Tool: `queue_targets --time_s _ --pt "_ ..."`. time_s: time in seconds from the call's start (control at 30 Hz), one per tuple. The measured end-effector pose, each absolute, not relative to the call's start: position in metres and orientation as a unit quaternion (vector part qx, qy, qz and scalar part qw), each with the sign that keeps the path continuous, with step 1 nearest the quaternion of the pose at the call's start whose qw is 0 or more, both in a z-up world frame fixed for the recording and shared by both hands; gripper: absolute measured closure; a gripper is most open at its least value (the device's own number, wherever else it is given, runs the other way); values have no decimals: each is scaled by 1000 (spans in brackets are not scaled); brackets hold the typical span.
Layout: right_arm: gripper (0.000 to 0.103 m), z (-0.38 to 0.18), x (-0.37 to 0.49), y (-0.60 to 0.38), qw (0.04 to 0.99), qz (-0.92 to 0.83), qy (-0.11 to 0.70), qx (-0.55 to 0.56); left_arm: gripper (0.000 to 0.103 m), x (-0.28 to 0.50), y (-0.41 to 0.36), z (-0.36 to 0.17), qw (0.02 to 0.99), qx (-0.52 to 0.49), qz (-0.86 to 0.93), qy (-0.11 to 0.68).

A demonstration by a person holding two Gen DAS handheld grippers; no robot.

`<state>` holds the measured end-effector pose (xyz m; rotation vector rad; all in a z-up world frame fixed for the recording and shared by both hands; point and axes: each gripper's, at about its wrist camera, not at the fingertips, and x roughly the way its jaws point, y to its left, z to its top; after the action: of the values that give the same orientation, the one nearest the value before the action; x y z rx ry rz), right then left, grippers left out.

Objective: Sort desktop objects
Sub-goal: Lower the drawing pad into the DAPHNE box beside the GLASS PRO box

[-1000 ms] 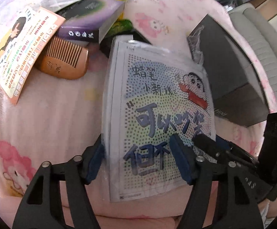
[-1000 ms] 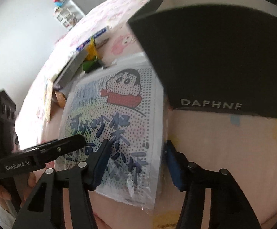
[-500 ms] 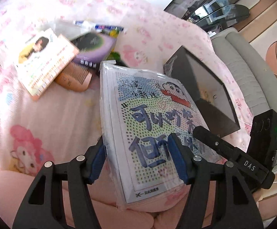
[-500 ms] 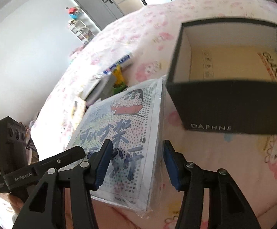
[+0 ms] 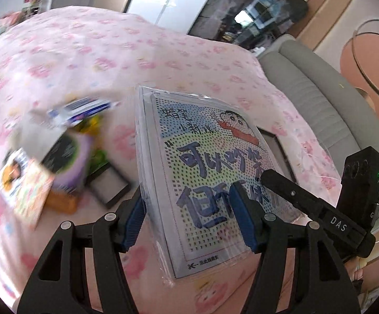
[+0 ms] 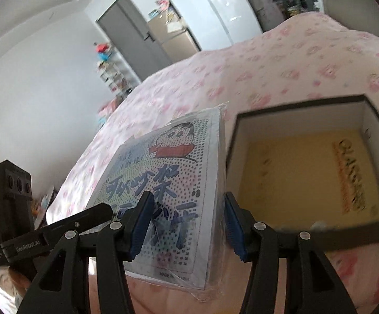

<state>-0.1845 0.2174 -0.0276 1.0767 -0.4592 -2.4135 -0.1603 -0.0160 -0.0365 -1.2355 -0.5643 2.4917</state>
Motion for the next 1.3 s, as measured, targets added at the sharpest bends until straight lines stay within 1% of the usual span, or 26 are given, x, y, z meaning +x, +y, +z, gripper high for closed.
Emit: queue_targets --time_s 0.13,0.3,0.53,0.7,0.8,0.93,1.0,1.13,1.3 --pt "54 -28 -209 253 196 -883 -187 383 39 -194 19 -39 185 -435 860 -192" --pt "54 -47 -241 293 159 -881 -191 403 39 -237 57 -63 203 -467 840 -190" --pt "53 -84 -246 338 113 -866 -227 431 39 -259 103 -96 207 -504 823 -160" --pt "53 -100 -253 344 92 -858 -221 455 39 -274 113 -119 194 -534 806 -165" --pt "53 -110 -259 342 90 -849 -222 471 38 -277 117 -124 175 -542 808 -154" --pt "53 -115 -263 338 86 -846 -210 483 37 -275 123 -123 157 -547 812 -133" --pt "52 -116 -263 338 84 -846 -203 485 35 -275 127 -123 149 -550 813 -121" --pt "52 -118 -262 336 78 -848 -182 492 35 -273 132 -121 144 -556 813 -100" --pt "52 -119 -262 340 77 -848 -182 492 35 -266 123 -117 147 -548 816 -112"
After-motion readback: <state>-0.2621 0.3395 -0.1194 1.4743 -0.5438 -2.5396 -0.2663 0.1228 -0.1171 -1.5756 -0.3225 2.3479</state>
